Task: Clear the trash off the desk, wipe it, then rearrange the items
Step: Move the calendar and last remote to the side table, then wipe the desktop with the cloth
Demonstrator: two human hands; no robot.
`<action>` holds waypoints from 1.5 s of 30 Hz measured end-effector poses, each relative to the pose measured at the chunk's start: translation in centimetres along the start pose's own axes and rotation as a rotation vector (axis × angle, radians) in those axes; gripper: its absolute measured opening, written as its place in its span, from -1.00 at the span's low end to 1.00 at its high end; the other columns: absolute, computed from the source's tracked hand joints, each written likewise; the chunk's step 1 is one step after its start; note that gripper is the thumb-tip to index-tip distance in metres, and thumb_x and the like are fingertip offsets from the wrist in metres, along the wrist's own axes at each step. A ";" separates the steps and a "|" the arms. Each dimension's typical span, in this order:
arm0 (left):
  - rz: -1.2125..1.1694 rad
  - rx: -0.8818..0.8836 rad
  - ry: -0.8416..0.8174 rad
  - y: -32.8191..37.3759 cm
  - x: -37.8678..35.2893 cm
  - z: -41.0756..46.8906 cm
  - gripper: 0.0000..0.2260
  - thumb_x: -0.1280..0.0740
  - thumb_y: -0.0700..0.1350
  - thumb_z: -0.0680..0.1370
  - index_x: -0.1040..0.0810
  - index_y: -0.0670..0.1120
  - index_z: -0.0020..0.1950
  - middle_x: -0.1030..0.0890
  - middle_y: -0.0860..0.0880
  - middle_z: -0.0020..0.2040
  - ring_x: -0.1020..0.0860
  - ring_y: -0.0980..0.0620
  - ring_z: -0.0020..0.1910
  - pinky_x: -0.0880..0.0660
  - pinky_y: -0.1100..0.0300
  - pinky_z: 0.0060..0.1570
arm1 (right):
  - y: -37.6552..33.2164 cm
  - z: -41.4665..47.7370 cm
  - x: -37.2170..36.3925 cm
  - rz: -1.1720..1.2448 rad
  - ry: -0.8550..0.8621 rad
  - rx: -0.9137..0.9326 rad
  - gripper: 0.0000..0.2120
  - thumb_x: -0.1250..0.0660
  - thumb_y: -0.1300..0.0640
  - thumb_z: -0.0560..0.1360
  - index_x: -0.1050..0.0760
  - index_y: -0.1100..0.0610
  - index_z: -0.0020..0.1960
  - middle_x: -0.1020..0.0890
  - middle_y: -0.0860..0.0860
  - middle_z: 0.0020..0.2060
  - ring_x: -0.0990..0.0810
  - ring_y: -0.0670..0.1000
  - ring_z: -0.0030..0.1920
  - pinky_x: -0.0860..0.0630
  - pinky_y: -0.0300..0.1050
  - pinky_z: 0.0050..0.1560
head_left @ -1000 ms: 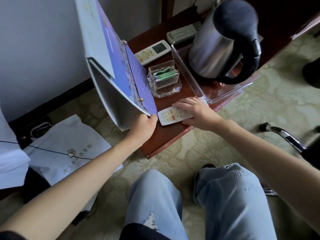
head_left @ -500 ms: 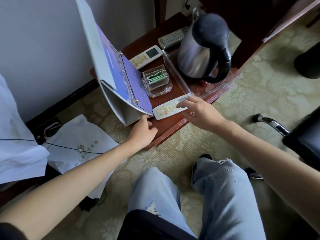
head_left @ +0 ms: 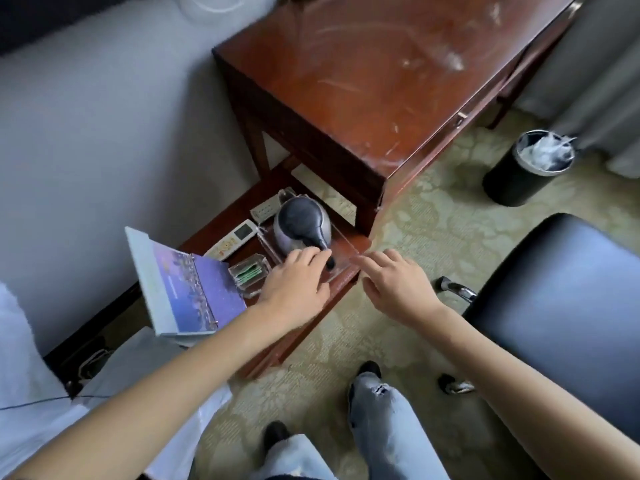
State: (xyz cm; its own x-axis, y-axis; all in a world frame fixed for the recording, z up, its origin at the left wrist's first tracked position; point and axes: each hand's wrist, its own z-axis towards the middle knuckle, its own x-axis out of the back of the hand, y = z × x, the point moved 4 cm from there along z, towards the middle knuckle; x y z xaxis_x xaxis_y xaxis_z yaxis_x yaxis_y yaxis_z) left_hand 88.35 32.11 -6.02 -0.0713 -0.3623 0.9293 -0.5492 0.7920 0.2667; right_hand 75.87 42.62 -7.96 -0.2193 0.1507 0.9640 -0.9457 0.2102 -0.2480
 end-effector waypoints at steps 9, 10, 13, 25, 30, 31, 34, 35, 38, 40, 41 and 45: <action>0.051 0.010 -0.041 7.3 4.6 12.1 -0.47 -0.13 0.01 0.59 -0.03 -0.03 0.52 -0.15 -0.02 0.50 -0.12 -0.04 0.45 -0.32 -0.05 0.26 | 11.7 3.7 6.3 -0.091 -0.052 -0.060 -0.55 -0.30 0.09 0.47 -0.39 0.11 0.34 -0.54 0.09 0.18 -0.54 0.16 0.08 -0.54 0.05 -0.06; 0.061 0.004 -0.040 7.9 5.0 13.5 -0.47 -0.12 0.01 0.59 -0.02 -0.03 0.52 -0.14 -0.02 0.51 -0.12 -0.04 0.45 -0.31 -0.05 0.26 | 13.0 4.3 6.7 -0.093 -0.056 -0.068 -0.55 -0.29 0.09 0.47 -0.37 0.10 0.35 -0.53 0.08 0.19 -0.53 0.16 0.09 -0.53 0.05 -0.04; 0.096 -0.017 -0.033 9.0 5.5 17.8 -0.48 -0.10 0.01 0.60 -0.02 -0.02 0.52 -0.13 -0.02 0.51 -0.10 -0.04 0.46 -0.29 -0.05 0.29 | 17.3 6.1 7.5 -0.126 -0.058 -0.077 -0.53 -0.33 0.09 0.45 -0.38 0.10 0.35 -0.54 0.07 0.17 -0.54 0.13 0.06 -0.53 0.03 -0.08; 0.094 -0.081 -0.077 13.3 5.4 35.1 -0.47 -0.08 0.04 0.60 0.00 -0.01 0.53 -0.04 0.00 0.53 -0.02 -0.01 0.49 -0.15 -0.01 0.39 | 34.3 16.1 8.1 -0.162 -0.100 -0.117 -0.53 -0.23 -0.03 0.40 -0.42 0.09 0.28 -0.59 0.02 0.05 -0.60 0.07 -0.09 -0.56 -0.09 -0.26; 0.060 -0.131 -0.055 15.1 8.4 41.9 -0.51 -0.09 0.02 0.59 -0.09 -0.01 0.51 -0.15 0.02 0.50 -0.10 0.02 0.46 -0.23 0.03 0.34 | 40.3 20.4 10.6 -0.176 -0.056 -0.096 -0.47 -0.48 0.01 0.28 -0.49 0.08 0.22 -0.60 -0.01 -0.07 -0.59 0.04 -0.16 -0.51 -0.15 -0.31; 0.057 -0.137 -0.049 15.6 8.9 43.2 -0.52 -0.09 0.02 0.59 -0.11 -0.01 0.51 -0.18 0.03 0.49 -0.12 0.04 0.45 -0.23 0.06 0.33 | 41.6 21.2 10.9 -0.183 -0.046 -0.097 -0.46 -0.49 0.02 0.26 -0.49 0.08 0.21 -0.59 0.00 -0.11 -0.57 0.05 -0.19 -0.49 -0.15 -0.34; 0.027 -0.154 -0.037 17.4 10.1 47.2 -0.54 -0.08 0.02 0.60 -0.14 0.01 0.50 -0.23 0.07 0.46 -0.15 0.08 0.43 -0.24 0.11 0.32 | 45.5 23.4 11.6 -0.195 -0.020 -0.082 -0.47 -0.46 0.03 0.27 -0.44 0.08 0.21 -0.56 0.00 -0.16 -0.55 0.06 -0.23 -0.49 -0.12 -0.36; 0.015 -0.158 -0.032 18.1 10.4 48.5 -0.54 -0.08 0.02 0.60 -0.14 0.01 0.50 -0.23 0.07 0.46 -0.16 0.09 0.43 -0.24 0.11 0.32 | 46.8 24.2 11.9 -0.194 -0.021 -0.078 -0.50 -0.41 0.02 0.30 -0.42 0.08 0.21 -0.56 0.00 -0.15 -0.55 0.06 -0.22 -0.49 -0.11 -0.37; 0.001 -0.168 -0.012 20.3 10.8 52.6 -0.54 -0.08 0.02 0.60 -0.14 0.01 0.50 -0.25 0.06 0.45 -0.17 0.08 0.43 -0.25 0.10 0.32 | 51.1 26.3 12.3 -0.197 -0.045 -0.075 -0.58 -0.16 -0.01 0.37 -0.41 0.07 0.21 -0.56 0.00 -0.14 -0.55 0.07 -0.21 -0.48 -0.10 -0.37; -0.001 -0.162 0.003 21.9 10.7 55.7 -0.54 -0.08 0.00 0.60 -0.14 0.01 0.50 -0.26 0.06 0.45 -0.17 0.08 0.43 -0.25 0.12 0.32 | 54.4 27.7 12.6 -0.198 -0.056 -0.067 -0.57 -0.11 0.00 0.38 -0.43 0.07 0.21 -0.55 0.00 -0.14 -0.54 0.07 -0.20 -0.48 -0.10 -0.35; -0.002 -0.157 0.009 22.8 10.6 57.3 -0.55 -0.09 -0.01 0.60 -0.15 0.01 0.49 -0.27 0.06 0.44 -0.18 0.08 0.42 -0.24 0.12 0.33 | 56.2 28.4 12.7 -0.198 -0.061 -0.060 -0.57 -0.10 0.00 0.38 -0.43 0.07 0.21 -0.55 0.00 -0.13 -0.54 0.07 -0.20 -0.48 -0.10 -0.35; 0.016 -0.133 0.005 26.8 10.3 64.2 -0.56 -0.12 -0.04 0.58 -0.23 -0.03 0.47 -0.32 0.03 0.42 -0.25 0.04 0.41 -0.29 0.08 0.30 | 64.4 30.8 14.0 -0.179 -0.077 -0.049 -0.58 -0.11 0.00 0.39 -0.43 0.07 0.21 -0.55 0.01 -0.10 -0.55 0.07 -0.17 -0.51 -0.09 -0.33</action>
State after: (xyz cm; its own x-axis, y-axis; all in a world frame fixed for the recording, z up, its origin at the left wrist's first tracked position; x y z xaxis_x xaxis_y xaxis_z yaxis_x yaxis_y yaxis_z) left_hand 19.46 18.08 -5.67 -0.0752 -0.3470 0.9348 -0.4328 0.8559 0.2829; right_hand 4.48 28.49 -7.44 -0.0682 0.0332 0.9971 -0.9588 0.2740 -0.0747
